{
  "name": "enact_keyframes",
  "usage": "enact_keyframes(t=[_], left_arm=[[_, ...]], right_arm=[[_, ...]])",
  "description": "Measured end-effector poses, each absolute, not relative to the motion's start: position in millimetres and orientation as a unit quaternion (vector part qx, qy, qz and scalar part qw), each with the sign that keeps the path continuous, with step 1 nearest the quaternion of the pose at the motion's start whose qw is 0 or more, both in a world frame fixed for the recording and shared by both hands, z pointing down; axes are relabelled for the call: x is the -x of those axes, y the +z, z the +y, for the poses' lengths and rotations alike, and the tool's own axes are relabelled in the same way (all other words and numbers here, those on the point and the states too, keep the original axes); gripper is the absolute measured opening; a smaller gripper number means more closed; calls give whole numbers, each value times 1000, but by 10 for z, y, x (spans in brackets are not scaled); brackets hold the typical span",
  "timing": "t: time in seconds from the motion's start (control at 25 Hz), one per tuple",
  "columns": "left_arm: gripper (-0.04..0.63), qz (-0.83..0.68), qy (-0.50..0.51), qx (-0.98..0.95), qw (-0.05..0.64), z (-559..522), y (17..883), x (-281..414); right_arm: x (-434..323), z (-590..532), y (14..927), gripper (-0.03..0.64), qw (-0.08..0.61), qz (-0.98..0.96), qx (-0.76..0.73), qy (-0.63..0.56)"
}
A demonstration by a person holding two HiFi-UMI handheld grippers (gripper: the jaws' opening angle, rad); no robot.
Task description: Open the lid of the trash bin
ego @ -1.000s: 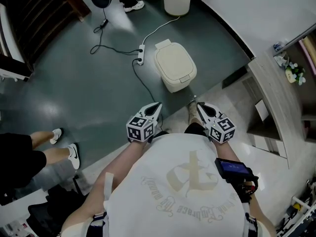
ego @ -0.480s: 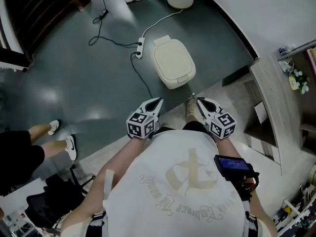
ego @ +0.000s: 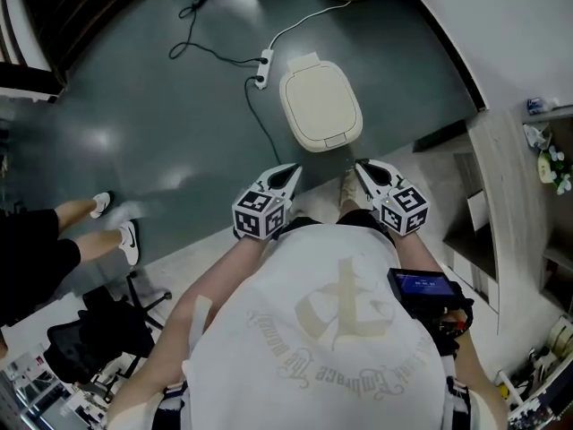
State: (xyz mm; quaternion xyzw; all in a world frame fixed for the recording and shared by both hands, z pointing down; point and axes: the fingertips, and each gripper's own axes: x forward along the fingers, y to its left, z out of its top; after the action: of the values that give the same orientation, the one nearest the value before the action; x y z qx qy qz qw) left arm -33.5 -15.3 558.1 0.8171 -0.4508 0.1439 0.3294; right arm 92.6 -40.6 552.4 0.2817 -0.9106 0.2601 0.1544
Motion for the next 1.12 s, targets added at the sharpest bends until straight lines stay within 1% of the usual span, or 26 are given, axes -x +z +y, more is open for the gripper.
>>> enact_keyframes(t=[0.24,0.52,1.12], left_arm=[[14,-481,145,-795,339,-502,5780,233],[14,-517,135,-770,348,-459,5721,393],[14,-600,104,-695,383,-630,6018,283]], right_arm=[[-1011,-851,5723,5,170,-919,-241,260],[-751,-936,5706,6,189,-930,-190,251],[-594,-1129,6423,5,293,-926,-65,231]])
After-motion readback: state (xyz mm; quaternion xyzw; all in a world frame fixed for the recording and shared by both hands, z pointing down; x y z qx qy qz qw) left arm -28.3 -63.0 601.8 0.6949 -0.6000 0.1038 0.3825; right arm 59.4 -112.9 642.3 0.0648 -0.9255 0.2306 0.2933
